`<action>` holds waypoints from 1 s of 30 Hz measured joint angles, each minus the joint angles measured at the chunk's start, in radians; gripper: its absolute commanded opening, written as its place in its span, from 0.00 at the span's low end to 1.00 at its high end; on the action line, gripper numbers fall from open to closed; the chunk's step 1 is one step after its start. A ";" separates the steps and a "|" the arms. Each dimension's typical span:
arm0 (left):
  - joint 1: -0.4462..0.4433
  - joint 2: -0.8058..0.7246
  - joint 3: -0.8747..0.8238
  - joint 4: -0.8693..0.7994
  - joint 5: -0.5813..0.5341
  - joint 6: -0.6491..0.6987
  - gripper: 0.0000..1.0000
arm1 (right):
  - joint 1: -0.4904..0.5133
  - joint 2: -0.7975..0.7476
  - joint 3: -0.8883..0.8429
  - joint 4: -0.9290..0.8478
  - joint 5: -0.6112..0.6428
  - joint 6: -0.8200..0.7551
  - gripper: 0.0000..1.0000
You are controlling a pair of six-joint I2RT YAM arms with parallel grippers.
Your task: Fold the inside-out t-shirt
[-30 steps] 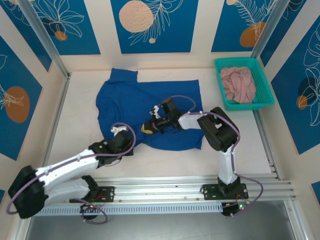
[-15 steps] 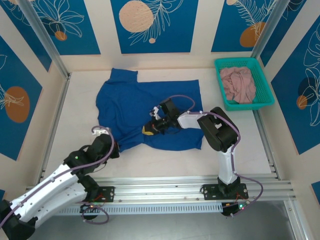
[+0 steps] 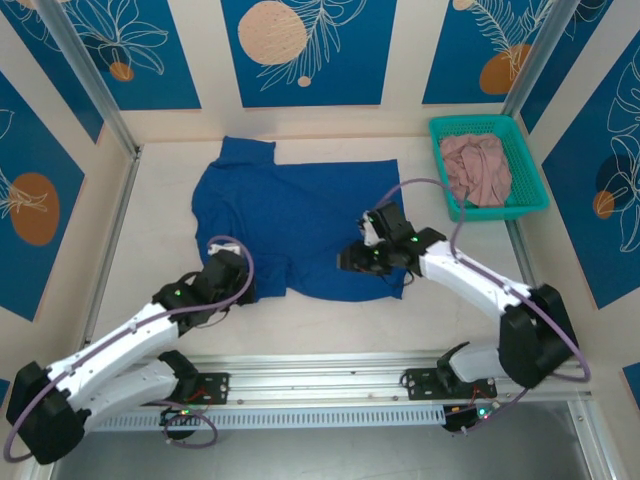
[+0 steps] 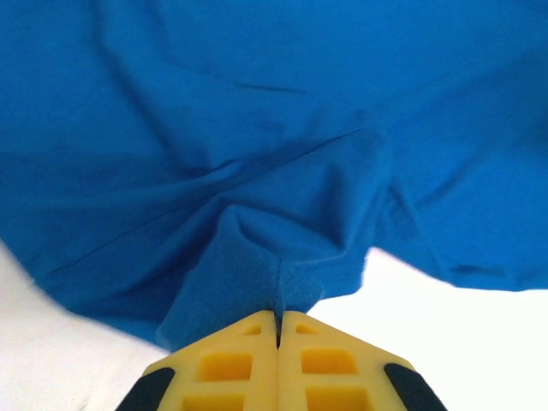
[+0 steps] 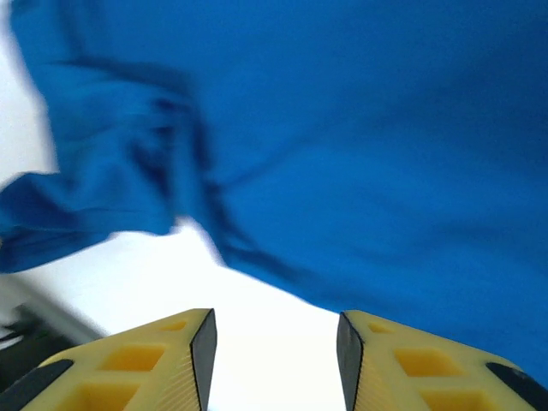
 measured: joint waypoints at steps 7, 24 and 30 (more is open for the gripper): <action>-0.055 0.232 0.123 0.171 0.106 0.087 0.00 | -0.202 -0.148 -0.235 -0.118 0.161 0.039 0.45; -0.245 0.819 0.448 0.371 0.213 0.138 0.00 | -0.250 -0.023 -0.255 0.025 0.104 0.035 0.13; -0.261 0.943 0.507 0.379 0.219 0.130 0.00 | -0.250 -0.026 -0.254 0.025 0.104 0.017 0.12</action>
